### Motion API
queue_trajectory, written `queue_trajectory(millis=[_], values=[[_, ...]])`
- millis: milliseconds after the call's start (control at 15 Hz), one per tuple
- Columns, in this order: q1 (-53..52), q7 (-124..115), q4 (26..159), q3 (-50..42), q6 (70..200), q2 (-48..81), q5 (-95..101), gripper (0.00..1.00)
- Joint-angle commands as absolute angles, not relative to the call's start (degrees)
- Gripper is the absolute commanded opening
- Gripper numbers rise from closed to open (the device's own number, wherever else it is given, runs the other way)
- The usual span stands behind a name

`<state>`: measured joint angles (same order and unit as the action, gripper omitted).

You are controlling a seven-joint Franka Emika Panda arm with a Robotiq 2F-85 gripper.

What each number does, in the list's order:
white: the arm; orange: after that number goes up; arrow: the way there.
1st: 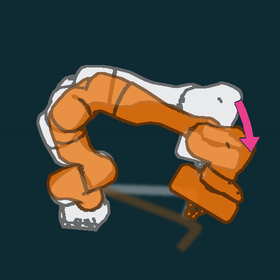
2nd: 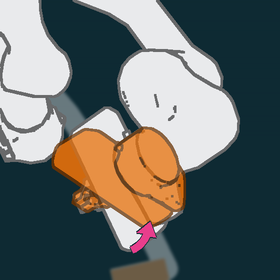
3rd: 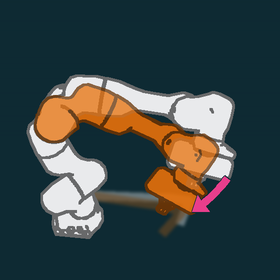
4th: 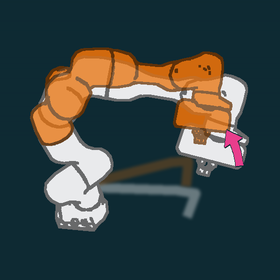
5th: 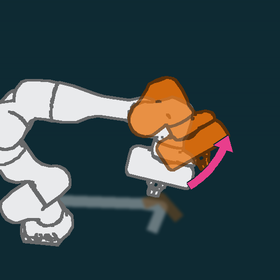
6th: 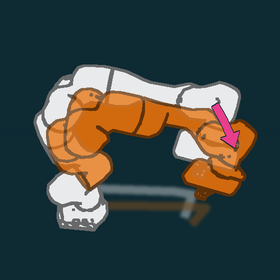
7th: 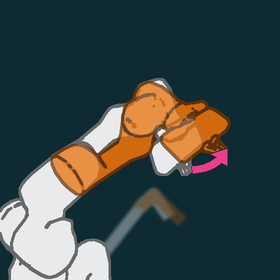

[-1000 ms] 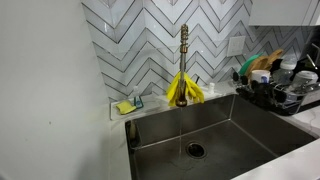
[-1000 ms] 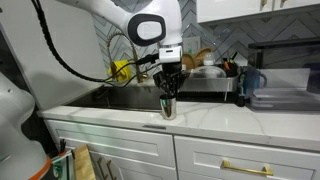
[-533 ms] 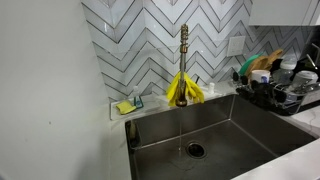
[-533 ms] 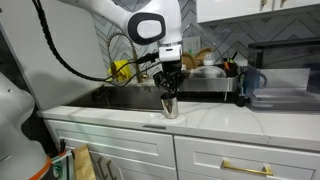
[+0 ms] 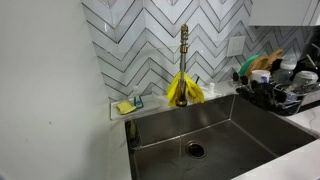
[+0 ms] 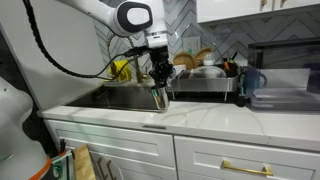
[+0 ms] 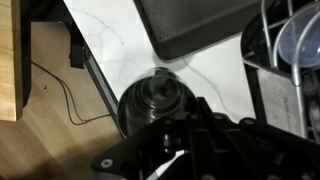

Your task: Put the contents of the silver cup into the sink

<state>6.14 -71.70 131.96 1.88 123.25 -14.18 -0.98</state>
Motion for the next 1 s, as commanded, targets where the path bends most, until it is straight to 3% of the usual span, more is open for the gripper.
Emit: queue_trajectory(millis=[0, 933], values=[[4.4, -73.1, 133.8, 4.7, 120.8, -20.8, 2.7, 0.01], [3.2, -70.7, 132.6, 6.2, 121.0, -22.0, 1.2, 0.04]])
